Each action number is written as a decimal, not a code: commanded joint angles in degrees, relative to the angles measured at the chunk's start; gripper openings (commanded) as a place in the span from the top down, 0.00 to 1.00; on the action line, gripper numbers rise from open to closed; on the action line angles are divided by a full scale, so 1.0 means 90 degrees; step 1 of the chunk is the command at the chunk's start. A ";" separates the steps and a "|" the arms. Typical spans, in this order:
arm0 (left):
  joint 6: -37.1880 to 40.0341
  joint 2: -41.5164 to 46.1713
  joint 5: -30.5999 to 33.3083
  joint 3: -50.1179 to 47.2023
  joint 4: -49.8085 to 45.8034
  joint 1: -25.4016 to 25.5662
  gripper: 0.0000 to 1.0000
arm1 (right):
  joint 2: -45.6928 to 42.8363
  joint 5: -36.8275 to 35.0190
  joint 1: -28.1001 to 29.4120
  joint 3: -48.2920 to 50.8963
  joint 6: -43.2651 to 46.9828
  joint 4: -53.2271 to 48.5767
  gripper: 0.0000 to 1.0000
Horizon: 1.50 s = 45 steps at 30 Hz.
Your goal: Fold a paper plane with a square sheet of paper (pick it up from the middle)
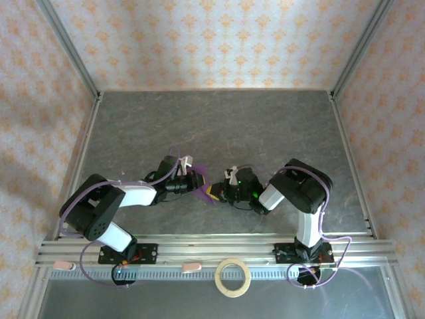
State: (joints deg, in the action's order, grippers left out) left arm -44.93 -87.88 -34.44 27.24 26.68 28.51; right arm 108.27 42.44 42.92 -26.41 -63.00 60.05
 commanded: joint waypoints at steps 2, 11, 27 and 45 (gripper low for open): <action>0.0209 -0.0106 0.0244 0.0217 0.0170 0.0035 0.88 | -0.0096 -0.0190 -0.0042 0.0171 0.0046 -0.0289 1.00; 0.0284 -0.0313 0.0342 0.0243 0.0159 0.0036 0.88 | -0.0218 -0.0301 -0.0042 0.0201 0.0174 -0.0500 1.00; 0.0334 -0.0591 0.0581 0.0303 0.0043 0.0035 0.88 | -0.0253 -0.0300 -0.0042 0.0132 0.0272 -0.0764 1.00; 0.0284 -0.0850 0.0829 0.0454 -0.0237 0.0027 0.89 | -0.0227 -0.0268 -0.0042 0.0112 0.0250 -0.0794 1.00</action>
State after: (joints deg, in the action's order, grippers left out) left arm -43.44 -94.35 -29.28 30.20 26.30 28.51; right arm 106.54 40.88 42.92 -25.63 -61.25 57.01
